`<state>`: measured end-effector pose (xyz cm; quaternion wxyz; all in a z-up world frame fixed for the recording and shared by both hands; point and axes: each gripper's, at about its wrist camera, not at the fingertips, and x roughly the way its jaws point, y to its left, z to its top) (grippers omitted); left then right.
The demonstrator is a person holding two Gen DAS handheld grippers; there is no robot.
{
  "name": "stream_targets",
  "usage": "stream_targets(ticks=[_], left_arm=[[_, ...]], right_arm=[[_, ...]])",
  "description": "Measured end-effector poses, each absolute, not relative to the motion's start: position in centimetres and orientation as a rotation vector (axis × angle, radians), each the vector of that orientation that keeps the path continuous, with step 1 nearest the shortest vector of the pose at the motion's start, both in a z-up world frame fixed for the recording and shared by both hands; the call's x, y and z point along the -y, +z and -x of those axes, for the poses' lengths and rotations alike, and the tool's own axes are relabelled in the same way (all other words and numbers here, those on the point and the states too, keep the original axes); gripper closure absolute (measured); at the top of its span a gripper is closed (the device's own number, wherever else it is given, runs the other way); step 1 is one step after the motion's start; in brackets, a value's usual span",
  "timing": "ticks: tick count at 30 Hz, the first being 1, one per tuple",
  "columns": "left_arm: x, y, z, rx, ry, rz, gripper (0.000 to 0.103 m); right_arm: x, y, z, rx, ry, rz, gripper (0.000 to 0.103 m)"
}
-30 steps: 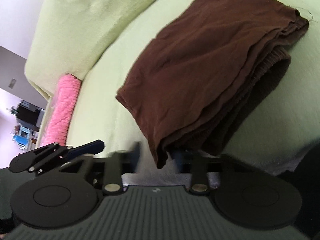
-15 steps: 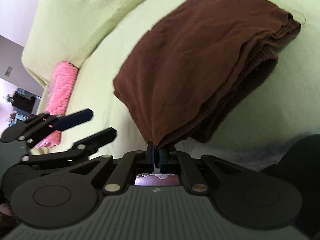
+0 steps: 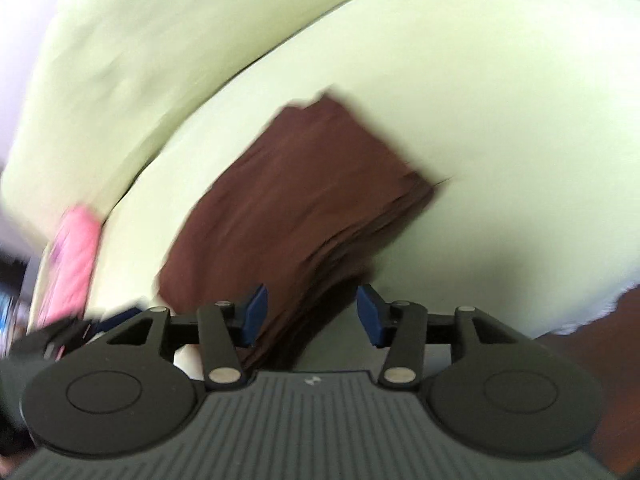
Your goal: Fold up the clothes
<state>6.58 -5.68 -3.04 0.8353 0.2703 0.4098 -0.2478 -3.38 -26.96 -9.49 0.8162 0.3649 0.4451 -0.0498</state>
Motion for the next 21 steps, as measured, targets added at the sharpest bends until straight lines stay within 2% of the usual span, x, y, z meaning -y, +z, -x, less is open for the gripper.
stream_targets(ticks=[10,18,20,21], left_arm=[[6.1,-3.9,-6.5,-0.902,-0.529,-0.527,0.045],[6.6,-4.7,-5.6,-0.920,-0.580,-0.501,0.044],[6.8,-5.0,-5.6,-0.927,-0.582,-0.502,0.044],[6.8,-5.2,-5.6,-0.933,-0.584,-0.496,0.044]], right_arm=[[30.0,-13.5,1.4,-0.904,-0.208,-0.975,0.056],[30.2,-14.6,0.3,-0.847,-0.223,-1.020,0.053],[30.0,-14.5,-0.1,-0.844,-0.232,-0.986,0.063],[29.9,-14.5,-0.3,-0.843,-0.238,-0.966,0.084]])
